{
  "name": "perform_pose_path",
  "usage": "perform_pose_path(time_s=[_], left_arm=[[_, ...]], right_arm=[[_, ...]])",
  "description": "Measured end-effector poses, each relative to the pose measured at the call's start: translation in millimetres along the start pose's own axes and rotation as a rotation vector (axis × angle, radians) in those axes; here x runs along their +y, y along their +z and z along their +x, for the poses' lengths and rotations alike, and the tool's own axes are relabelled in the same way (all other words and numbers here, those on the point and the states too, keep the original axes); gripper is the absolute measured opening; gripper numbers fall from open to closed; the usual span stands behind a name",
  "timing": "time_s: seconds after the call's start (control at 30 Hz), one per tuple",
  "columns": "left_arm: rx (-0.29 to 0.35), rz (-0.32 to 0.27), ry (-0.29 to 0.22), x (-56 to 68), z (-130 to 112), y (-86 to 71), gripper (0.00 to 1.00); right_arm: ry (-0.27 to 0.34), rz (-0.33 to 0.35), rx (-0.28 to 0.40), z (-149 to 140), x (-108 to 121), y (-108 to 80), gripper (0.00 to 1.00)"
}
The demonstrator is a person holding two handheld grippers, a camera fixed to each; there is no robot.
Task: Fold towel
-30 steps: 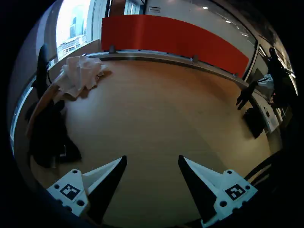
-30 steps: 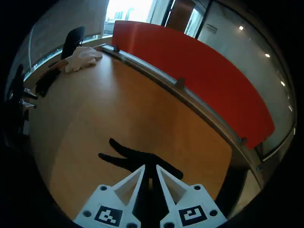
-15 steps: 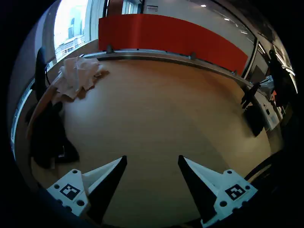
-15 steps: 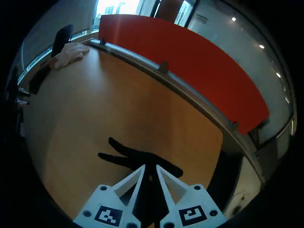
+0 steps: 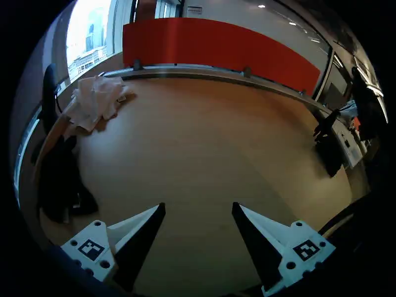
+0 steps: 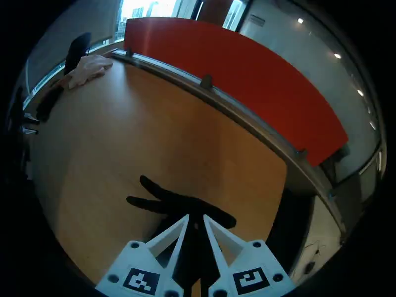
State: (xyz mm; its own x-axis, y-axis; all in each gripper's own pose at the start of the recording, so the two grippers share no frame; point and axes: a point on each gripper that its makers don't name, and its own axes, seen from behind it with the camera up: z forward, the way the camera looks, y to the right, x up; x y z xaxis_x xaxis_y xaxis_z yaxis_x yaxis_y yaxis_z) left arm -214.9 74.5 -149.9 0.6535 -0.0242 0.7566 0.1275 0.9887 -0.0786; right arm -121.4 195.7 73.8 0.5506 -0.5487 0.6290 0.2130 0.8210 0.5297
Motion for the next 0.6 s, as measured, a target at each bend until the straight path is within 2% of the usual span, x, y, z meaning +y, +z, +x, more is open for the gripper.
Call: perform_pose_path(time_s=[0.6], left_arm=[[0.001, -0.023, 0.015, 6.3, 1.4, -0.4, 1.00]], right_arm=[[0.038, -0.002, -0.060, -76.3, -20.8, -25.3, 0.04]])
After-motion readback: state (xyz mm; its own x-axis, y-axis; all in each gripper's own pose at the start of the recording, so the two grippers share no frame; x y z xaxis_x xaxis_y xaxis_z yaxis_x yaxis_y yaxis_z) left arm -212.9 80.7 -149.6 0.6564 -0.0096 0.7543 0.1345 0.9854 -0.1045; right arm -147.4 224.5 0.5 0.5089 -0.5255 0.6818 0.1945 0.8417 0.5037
